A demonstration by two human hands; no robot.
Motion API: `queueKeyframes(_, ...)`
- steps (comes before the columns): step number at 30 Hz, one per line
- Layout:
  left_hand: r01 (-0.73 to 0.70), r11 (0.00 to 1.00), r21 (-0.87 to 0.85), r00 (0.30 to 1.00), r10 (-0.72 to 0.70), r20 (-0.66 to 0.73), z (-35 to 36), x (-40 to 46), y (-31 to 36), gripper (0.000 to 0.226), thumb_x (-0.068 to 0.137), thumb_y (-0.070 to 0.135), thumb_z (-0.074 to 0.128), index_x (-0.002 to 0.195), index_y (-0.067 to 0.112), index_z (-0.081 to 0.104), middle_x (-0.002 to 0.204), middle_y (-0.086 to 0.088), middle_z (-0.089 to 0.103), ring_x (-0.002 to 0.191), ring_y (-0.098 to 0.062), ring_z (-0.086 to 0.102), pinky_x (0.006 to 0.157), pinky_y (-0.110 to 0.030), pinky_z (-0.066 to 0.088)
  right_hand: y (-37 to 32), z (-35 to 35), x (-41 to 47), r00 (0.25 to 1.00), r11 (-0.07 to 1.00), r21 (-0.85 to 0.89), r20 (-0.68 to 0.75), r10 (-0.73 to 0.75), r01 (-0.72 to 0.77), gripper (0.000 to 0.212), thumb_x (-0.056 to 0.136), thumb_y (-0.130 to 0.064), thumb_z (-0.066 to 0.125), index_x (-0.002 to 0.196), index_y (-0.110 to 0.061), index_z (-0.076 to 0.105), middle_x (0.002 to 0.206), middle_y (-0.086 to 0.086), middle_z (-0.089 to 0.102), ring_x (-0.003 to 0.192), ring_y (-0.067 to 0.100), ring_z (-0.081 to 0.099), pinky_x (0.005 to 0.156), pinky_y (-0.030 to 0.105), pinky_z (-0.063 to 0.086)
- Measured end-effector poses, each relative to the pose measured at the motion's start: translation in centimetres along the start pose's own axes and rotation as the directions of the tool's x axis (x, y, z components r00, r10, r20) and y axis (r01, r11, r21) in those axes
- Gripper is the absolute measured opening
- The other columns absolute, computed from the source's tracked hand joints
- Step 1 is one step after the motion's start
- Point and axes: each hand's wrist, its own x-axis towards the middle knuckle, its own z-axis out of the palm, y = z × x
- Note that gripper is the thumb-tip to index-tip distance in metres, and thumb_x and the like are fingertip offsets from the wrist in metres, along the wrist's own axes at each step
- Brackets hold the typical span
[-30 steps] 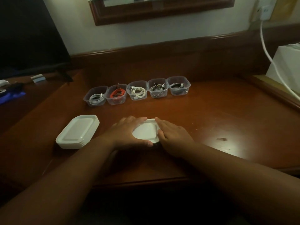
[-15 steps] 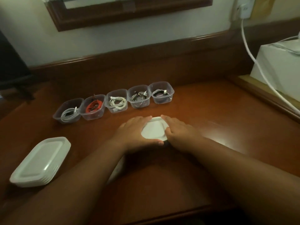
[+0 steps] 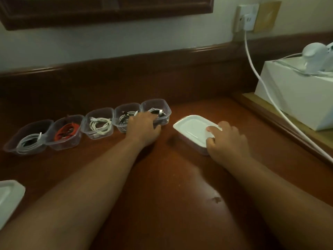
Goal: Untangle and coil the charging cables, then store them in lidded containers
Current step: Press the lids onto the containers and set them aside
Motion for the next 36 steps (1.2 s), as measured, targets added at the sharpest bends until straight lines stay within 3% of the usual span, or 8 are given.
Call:
queueKeyframes(10,-0.174,0.980,0.094,0.983,0.178,-0.037,-0.3,-2.3,-0.5,0.019,0.095,0.039,0.051,0.103,0.026,0.062,0.101,0.005,0.056,0.096,-0.015,0.048,0.091,-0.039,0.036,-3.5,1.5,5.6,0.990,0.989,-0.043,0.011,0.140,-0.139,0.057,0.099,-0.059,0.027,0.138,-0.022,0.045,0.137,0.012,0.040,0.120,0.028,0.045,0.095,0.043,0.043)
queueKeyframes(16,-0.252,0.967,0.022,0.962,0.253,-0.101,-1.0,-7.0,-1.7,0.015,0.091,0.039,0.057,0.095,0.027,0.064,0.093,0.009,0.055,0.089,-0.013,0.045,0.077,-0.032,0.030,-6.0,2.2,7.2,0.994,0.997,-0.033,0.073,0.079,-0.077,0.065,0.098,-0.060,0.030,0.149,-0.021,0.028,0.152,0.017,0.027,0.131,0.035,0.037,0.101,0.048,0.038)
queueKeyframes(20,-0.287,0.958,0.010,0.950,0.286,-0.125,-2.1,-10.6,-2.8,0.014,0.081,0.040,0.058,0.080,0.026,0.062,0.081,0.007,0.059,0.078,-0.018,0.053,0.067,-0.031,0.030,-8.2,1.2,3.1,0.994,0.993,-0.066,-0.046,-0.102,0.099,0.060,0.096,-0.052,0.041,0.146,-0.021,0.031,0.159,0.016,0.019,0.141,0.034,0.025,0.107,0.049,0.031)
queueKeyframes(23,-0.278,0.960,-0.016,0.950,0.272,-0.155,-3.2,-13.7,-3.4,0.013,0.076,0.038,0.060,0.078,0.026,0.063,0.078,0.008,0.062,0.075,-0.019,0.058,0.065,-0.031,0.033,-10.7,1.1,-1.1,0.975,0.958,0.195,0.016,-0.220,0.213,0.053,0.098,-0.046,0.044,0.145,-0.022,0.037,0.152,0.008,0.035,0.136,0.026,0.035,0.106,0.044,0.035)
queueKeyframes(26,-0.254,0.964,-0.077,0.962,0.243,-0.125,-4.3,-17.0,-4.1,0.017,0.078,0.037,0.057,0.085,0.023,0.065,0.085,0.005,0.065,0.079,-0.020,0.060,0.066,-0.031,0.038,-13.2,1.0,-5.1,0.950,0.801,0.595,0.211,-0.229,0.061,0.050,0.100,-0.043,0.048,0.144,-0.019,0.041,0.134,0.005,0.053,0.114,0.018,0.053,0.089,0.033,0.049)
queueKeyframes(30,-0.280,0.923,-0.265,0.959,0.258,-0.117,-6.3,-21.4,-4.8,0.029,0.084,0.044,0.057,0.096,0.021,0.070,0.095,0.004,0.070,0.084,-0.013,0.062,0.071,-0.036,0.053,-16.0,0.8,-8.4,0.930,0.689,0.725,0.263,-0.258,-0.014,0.030,0.099,-0.027,0.053,0.129,-0.022,0.051,0.102,-0.004,0.058,0.087,0.011,0.057,0.063,0.023,0.043)
queueKeyframes(34,-0.383,0.862,-0.331,0.921,0.328,-0.209,-9.3,-24.7,-6.5,0.036,0.082,0.050,0.070,0.106,0.022,0.071,0.105,0.007,0.068,0.095,-0.003,0.057,0.081,-0.026,0.050,-17.8,0.2,-10.2,0.904,0.670,0.742,0.304,-0.302,-0.026,0.029,0.100,-0.017,0.051,0.128,-0.022,0.055,0.114,-0.001,0.061,0.098,0.015,0.060,0.080,0.033,0.054)
queueKeyframes(36,-0.266,0.936,-0.231,0.964,0.257,-0.070,-10.9,-25.2,-8.2,0.064,0.076,0.065,0.070,0.130,0.033,0.059,0.131,0.009,0.057,0.120,-0.008,0.049,0.101,-0.037,0.044,-18.4,-0.1,-10.9,0.894,0.653,0.757,0.315,-0.319,-0.034,0.033,0.102,-0.021,0.050,0.135,-0.021,0.051,0.127,0.002,0.058,0.109,0.018,0.058,0.088,0.037,0.055)
